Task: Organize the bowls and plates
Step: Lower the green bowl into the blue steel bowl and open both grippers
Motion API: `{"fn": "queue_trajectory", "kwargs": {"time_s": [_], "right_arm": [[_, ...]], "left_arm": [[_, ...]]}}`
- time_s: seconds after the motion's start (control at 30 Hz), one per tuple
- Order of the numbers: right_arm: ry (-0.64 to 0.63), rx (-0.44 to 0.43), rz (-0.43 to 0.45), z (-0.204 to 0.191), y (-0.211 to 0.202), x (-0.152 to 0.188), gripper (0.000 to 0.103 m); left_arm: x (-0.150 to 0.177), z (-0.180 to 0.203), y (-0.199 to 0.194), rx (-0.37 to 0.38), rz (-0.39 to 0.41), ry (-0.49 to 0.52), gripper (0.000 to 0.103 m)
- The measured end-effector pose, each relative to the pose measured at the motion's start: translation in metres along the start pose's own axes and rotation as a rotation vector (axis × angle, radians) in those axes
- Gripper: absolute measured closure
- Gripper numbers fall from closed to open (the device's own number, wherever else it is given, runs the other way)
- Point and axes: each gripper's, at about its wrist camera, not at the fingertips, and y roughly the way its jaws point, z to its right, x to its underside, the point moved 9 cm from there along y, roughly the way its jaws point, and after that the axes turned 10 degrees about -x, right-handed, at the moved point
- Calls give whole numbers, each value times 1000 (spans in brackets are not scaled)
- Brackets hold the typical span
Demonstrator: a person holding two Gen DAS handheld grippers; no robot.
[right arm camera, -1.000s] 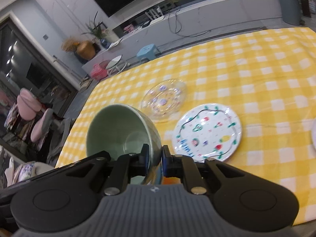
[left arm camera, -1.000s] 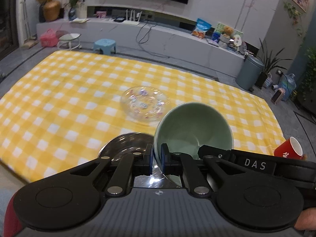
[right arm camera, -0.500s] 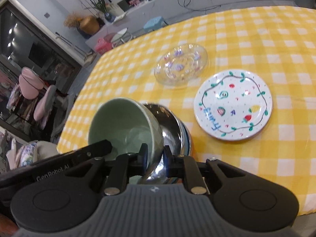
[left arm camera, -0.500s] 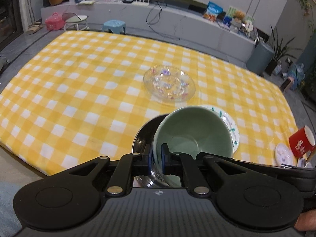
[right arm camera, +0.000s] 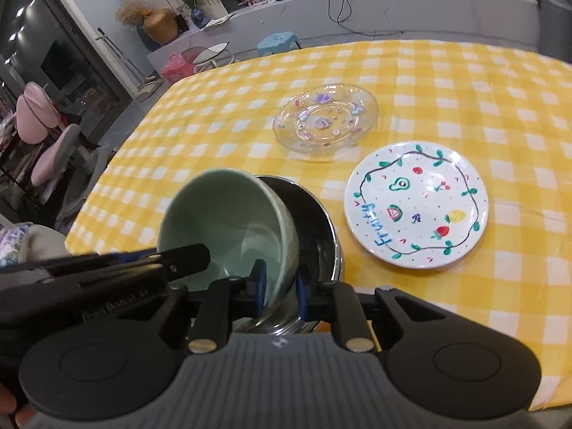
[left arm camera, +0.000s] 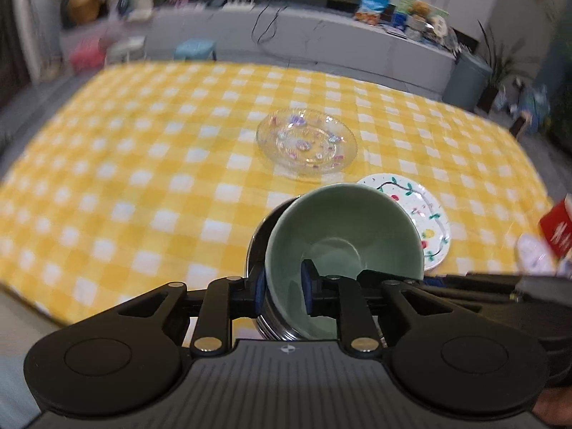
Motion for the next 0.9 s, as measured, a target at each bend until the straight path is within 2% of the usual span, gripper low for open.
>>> {"fn": "queue_trajectory", "kwargs": {"time_s": [0.03,0.23,0.3,0.33,0.43,0.53,0.63,0.7,0.8,0.9], "right_arm": [[-7,9,5,0,1,0,90],[5,11,3,1,5,0,91],[8,6,-3,1,7,1,91],[21,-5,-11,1,9,3,91],[-8,18,15,-1,8,1,93],[-17,20,14,-3,10,-1,93],[-42,38,13,-5,11,0,93],[-28,34,21,-5,11,0,90],[-21,11,18,-8,10,1,81],[-10,-5,19,-9,8,0,77]], "left_arm": [[-1,2,-3,-23,23,24,81],[-5,2,-10,-26,66,51,80],[-6,2,-13,-54,90,88,79],[-8,3,-17,-72,120,121,75],[-12,4,-29,-46,170,128,72],[-16,-2,-26,-34,160,87,65],[-16,-11,-15,-63,128,56,60],[-14,-18,-6,-73,92,30,60],[-11,-27,3,-60,45,-16,59],[-10,-34,10,-26,16,-84,51]]}}
